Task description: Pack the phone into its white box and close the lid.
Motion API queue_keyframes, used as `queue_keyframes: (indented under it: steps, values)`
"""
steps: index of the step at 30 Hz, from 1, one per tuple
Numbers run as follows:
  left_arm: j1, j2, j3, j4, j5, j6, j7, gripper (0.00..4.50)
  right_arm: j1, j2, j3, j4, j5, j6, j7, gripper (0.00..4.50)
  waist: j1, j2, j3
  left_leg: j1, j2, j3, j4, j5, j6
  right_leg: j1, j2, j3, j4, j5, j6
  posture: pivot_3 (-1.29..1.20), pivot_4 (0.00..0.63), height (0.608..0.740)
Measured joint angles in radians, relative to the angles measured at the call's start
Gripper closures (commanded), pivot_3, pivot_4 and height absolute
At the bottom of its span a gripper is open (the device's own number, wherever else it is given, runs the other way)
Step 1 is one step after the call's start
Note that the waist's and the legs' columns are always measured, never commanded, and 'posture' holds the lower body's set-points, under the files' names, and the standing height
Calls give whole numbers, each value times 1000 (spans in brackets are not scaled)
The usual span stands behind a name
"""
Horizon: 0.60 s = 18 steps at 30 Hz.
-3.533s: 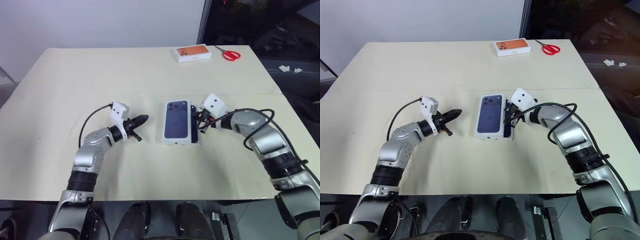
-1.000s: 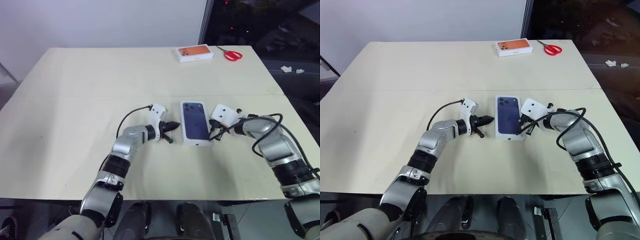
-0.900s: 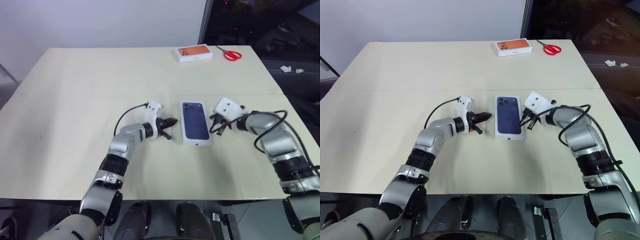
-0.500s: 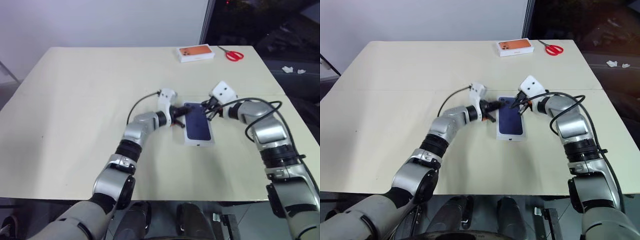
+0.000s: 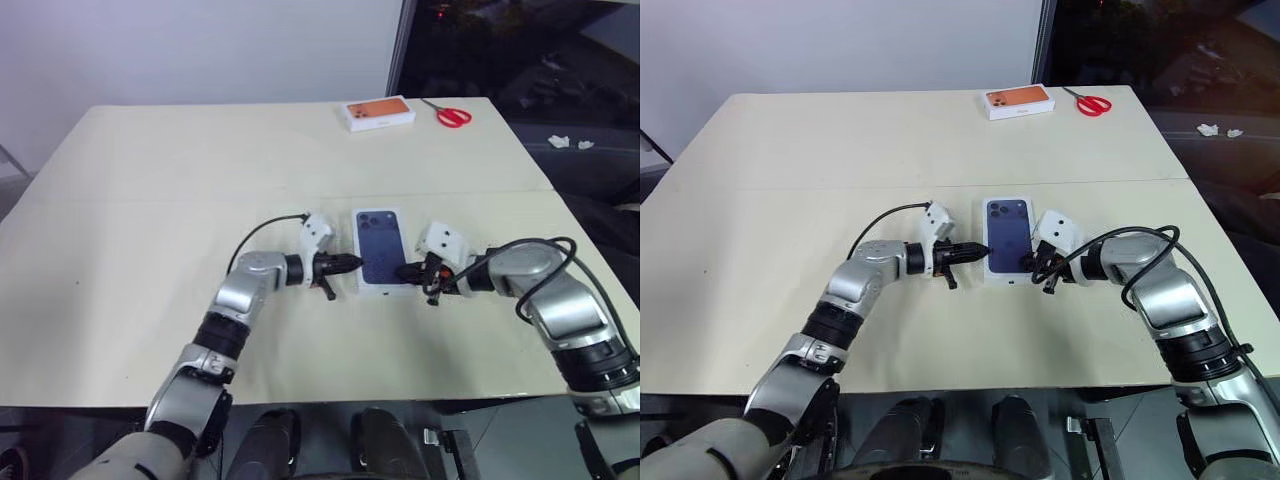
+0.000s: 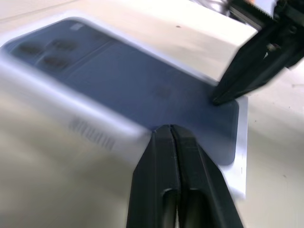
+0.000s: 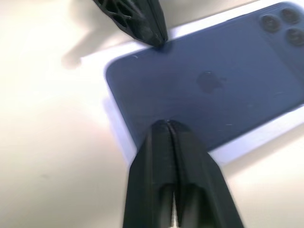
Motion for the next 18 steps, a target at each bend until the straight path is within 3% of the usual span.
queue_keyframes:
  steps: [3,6,18]
  values:
    - [5,58,77,-52,-39,9,27,1643,-50,39,-39,23,45,13,-28,1575,-3,0,2,-3,0,0,0,0,-1,-5,0,0,1,0,0,0,150,740]
    - [17,190,168,-127,-78,7,9,90,-103,43,-106,36,88,5,-37,7,-3,1,2,-13,0,0,0,1,-2,-15,1,0,2,0,0,0,150,740]
    - [349,502,360,-283,-169,-28,-111,34,11,-74,-180,66,129,-171,67,0,2,1,3,-14,-1,1,1,0,0,-15,-3,0,1,2,-3,0,150,740]
